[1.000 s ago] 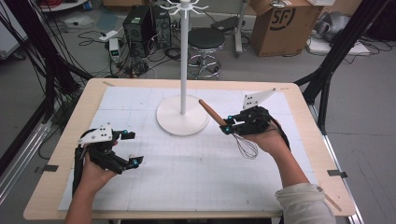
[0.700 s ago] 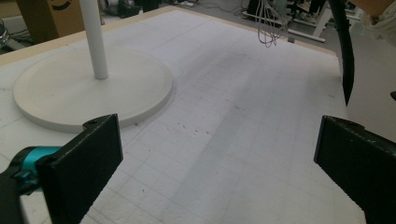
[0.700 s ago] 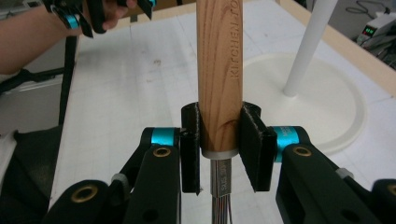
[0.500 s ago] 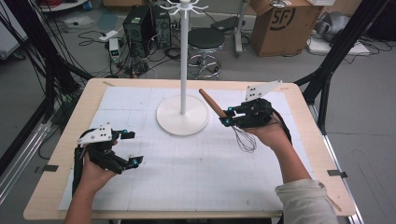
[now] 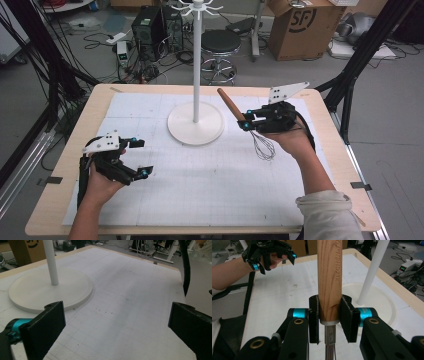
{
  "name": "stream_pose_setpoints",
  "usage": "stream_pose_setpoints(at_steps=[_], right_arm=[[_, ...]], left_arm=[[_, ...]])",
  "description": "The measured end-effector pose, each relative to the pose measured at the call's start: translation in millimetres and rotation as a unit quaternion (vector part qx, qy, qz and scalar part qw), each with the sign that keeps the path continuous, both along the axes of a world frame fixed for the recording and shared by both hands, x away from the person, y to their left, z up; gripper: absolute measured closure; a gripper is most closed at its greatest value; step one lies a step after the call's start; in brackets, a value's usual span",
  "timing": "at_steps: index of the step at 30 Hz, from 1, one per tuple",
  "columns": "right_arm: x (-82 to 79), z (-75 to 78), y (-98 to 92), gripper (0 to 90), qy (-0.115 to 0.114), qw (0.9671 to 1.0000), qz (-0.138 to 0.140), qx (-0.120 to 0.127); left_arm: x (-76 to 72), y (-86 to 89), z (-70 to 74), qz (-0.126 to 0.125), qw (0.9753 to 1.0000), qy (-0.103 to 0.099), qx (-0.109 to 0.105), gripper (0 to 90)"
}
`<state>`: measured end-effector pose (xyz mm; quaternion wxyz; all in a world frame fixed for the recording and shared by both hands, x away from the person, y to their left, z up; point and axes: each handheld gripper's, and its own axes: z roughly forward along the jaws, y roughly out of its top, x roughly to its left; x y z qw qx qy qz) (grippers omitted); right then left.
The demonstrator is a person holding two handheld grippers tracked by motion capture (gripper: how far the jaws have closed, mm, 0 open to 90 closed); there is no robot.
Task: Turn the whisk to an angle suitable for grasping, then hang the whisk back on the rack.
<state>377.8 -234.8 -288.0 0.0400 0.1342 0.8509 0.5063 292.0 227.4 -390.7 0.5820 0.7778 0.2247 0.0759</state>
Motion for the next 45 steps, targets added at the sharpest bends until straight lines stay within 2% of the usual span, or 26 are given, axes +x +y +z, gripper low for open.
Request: stream_pose_setpoints(at_steps=[13, 19, 25, 32, 34, 35, 36, 37, 44, 45], right_arm=[[1.8, 4.5, -6.2, 71.0, -0.007, 0.9999, -0.008, 0.012], [8.1, 11.8, -7.3, 71.0, -0.017, 0.9995, -0.019, 0.021], [15.6, 21.9, -3.1, 71.0, -0.02, 0.9993, -0.019, 0.026], [26.8, 36.9, -0.9, 71.0, -0.027, 0.9989, -0.021, 0.031], [33.6, 47.0, 1.1, 71.0, -0.039, 0.9987, -0.02, 0.025], [34.5, 50.8, 1.4, 71.0, -0.03, 0.999, -0.023, 0.024], [38.2, 53.9, 2.0, 71.0, -0.038, 0.9988, -0.022, 0.023], [39.5, 57.4, 2.2, 71.0, -0.036, 0.9988, -0.025, 0.02], [55.9, 77.1, 0.4, 71.0, -0.05, 0.9976, -0.035, 0.031], [61.3, 82.9, -0.7, 70.9, -0.045, 0.9977, -0.04, 0.031]], left_arm=[[0.7, 1.5, 2.8, 0.003, 1.0, -0.002, -0.003, 1.7], [0.5, 0.9, 2.8, 0.002, 1.0, -0.003, -0.002, 1.7], [1.4, 1.8, 2.7, 0.003, 1.0, -0.001, -0.007, 1.7], [1.4, 0.2, 3.2, -0.001, 1.0, -0.002, -0.005, 1.7], [1.2, -0.5, 3.3, -0.001, 1.0, -0.002, -0.005, 1.6], [1.2, -0.6, 3.2, -0.001, 1.0, -0.001, -0.004, 1.6], [1.3, -0.7, 3.0, -0.002, 1.0, -0.001, -0.004, 1.7], [1.3, -0.7, 3.0, -0.002, 1.0, -0.001, -0.004, 1.7], [1.0, -0.7, 3.1, -0.003, 1.0, 0.0, -0.005, 1.7], [1.1, -0.5, 3.1, -0.004, 1.0, -0.001, -0.003, 1.7]])
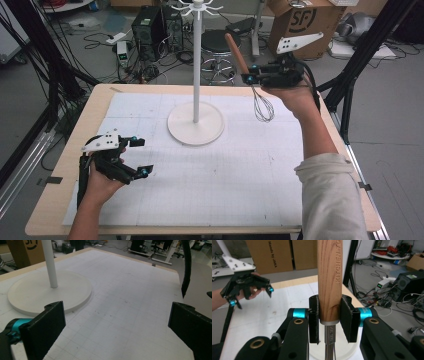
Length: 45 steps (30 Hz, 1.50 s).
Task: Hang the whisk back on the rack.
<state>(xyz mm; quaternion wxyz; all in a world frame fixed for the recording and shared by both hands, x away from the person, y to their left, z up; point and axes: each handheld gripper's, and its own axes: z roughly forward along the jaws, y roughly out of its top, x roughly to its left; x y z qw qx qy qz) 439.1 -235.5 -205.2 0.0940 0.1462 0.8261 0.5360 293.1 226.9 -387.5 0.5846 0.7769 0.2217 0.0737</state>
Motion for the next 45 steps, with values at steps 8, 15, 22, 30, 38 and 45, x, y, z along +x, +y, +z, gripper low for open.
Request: stream_pose_setpoints(at_steps=[8, 15, 22, 30, 38, 45], right_arm=[[25.0, 19.0, 0.0, 71.0, 0.002, 0.9995, -0.031, -0.01], [36.9, 31.2, 2.1, 71.0, 0.0, 0.9982, -0.056, -0.018], [47.1, 42.4, 11.8, 70.9, 0.002, 0.9978, -0.062, -0.023], [53.4, 49.1, 18.2, 70.9, -0.002, 0.9975, -0.065, -0.029], [55.5, 49.5, 25.3, 70.9, -0.002, 0.9968, -0.068, -0.043], [53.8, 47.1, 34.3, 70.9, -0.002, 0.9968, -0.06, -0.053]], left_arm=[[-0.2, 0.4, -0.1, 0.002, 1.0, 0.001, -0.002, 1.7], [0.3, 0.1, -1.1, 0.002, 1.0, 0.001, 0.0, 1.7], [0.6, 0.6, -1.4, 0.002, 1.0, 0.003, 0.0, 1.7], [0.0, 0.1, -1.2, 0.001, 1.0, 0.002, 0.001, 1.7], [0.0, 2.3, -0.6, 0.0, 1.0, 0.0, 0.0, 1.7], [0.1, 1.9, -0.9, 0.002, 1.0, 0.0, -0.002, 1.7]])
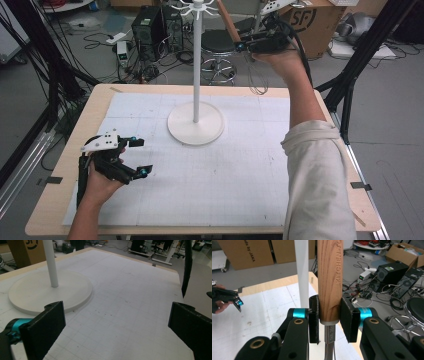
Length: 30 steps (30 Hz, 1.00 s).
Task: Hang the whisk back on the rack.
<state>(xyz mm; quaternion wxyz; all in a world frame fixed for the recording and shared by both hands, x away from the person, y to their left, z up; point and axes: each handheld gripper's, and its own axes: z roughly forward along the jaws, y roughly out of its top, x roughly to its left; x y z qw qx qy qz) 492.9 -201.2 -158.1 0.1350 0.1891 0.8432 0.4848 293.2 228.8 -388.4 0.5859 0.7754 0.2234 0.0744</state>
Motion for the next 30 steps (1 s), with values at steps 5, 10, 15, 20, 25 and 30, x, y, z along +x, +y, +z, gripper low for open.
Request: stream_pose_setpoints(at_steps=[5, 10, 15, 20, 25, 30], right_arm=[[0.1, -5.6, 14.0, 70.9, 0.001, 0.9999, 0.003, -0.016], [0.4, -11.2, 26.1, 70.8, 0.01, 0.9997, 0.003, -0.024], [1.6, -14.6, 34.8, 70.2, 0.004, 0.9995, -0.001, -0.03], [1.4, -15.6, 41.5, 69.1, -0.004, 0.9992, 0.0, -0.04], [0.5, -19.4, 47.7, 60.8, -0.009, 0.9983, 0.006, -0.057], [-1.6, -24.3, 43.5, 46.2, -0.005, 0.9991, -0.005, -0.042]], left_arm=[[-0.3, 0.3, 0.4, 0.0, 1.0, -0.001, 0.0, 1.7], [-0.8, 0.6, 0.9, -0.001, 1.0, -0.002, -0.003, 1.7], [-0.8, 0.6, 0.9, -0.001, 1.0, -0.002, -0.003, 1.7], [-0.9, 0.6, 1.0, -0.001, 1.0, -0.002, -0.004, 1.7], [-1.2, 0.4, 1.1, 0.001, 1.0, -0.001, -0.005, 1.7], [-1.3, -0.3, 0.9, -0.001, 1.0, 0.0, -0.004, 1.7]])
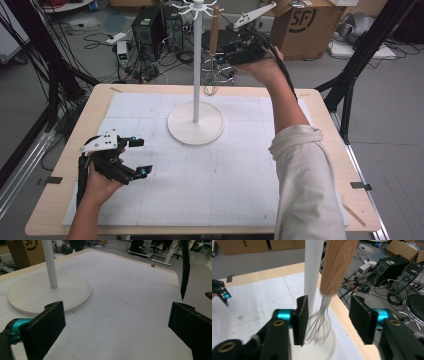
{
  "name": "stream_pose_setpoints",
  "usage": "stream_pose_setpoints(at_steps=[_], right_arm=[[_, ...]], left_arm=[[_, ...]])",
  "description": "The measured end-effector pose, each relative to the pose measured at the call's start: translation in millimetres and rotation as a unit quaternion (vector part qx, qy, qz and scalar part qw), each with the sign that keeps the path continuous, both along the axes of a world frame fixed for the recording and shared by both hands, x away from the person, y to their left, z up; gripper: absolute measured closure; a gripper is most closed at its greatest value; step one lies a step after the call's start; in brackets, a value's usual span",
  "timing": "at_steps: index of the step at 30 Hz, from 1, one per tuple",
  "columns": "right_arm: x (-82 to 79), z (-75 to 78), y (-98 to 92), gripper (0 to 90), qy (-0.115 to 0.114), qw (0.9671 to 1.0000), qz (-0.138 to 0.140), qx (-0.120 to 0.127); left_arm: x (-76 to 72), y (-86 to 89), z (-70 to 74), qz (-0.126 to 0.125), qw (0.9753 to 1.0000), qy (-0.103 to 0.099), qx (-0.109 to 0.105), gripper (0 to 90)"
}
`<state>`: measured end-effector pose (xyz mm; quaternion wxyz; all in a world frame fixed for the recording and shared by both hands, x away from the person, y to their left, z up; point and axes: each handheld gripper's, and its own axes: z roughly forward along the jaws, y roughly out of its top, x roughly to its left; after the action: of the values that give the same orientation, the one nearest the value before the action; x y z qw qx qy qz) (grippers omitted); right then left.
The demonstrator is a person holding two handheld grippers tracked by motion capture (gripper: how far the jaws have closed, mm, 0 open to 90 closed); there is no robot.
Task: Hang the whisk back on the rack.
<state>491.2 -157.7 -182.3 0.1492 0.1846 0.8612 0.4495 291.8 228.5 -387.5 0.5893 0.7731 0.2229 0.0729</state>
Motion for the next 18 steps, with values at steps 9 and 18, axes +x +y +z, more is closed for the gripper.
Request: stream_pose_setpoints(at_steps=[9, 18], right_arm=[[-12.4, -12.3, -19.9, 33.6, 0.014, 0.9992, 0.011, 0.035], [-28.9, -26.0, -35.4, 26.3, 0.027, 0.9976, 0.026, 0.058]], left_arm=[[0.5, -0.7, -0.4, -0.001, 1.0, 0.0, 0.004, 1.7], [0.2, -1.6, -0.4, -0.003, 1.0, 0.001, 0.004, 1.7]])
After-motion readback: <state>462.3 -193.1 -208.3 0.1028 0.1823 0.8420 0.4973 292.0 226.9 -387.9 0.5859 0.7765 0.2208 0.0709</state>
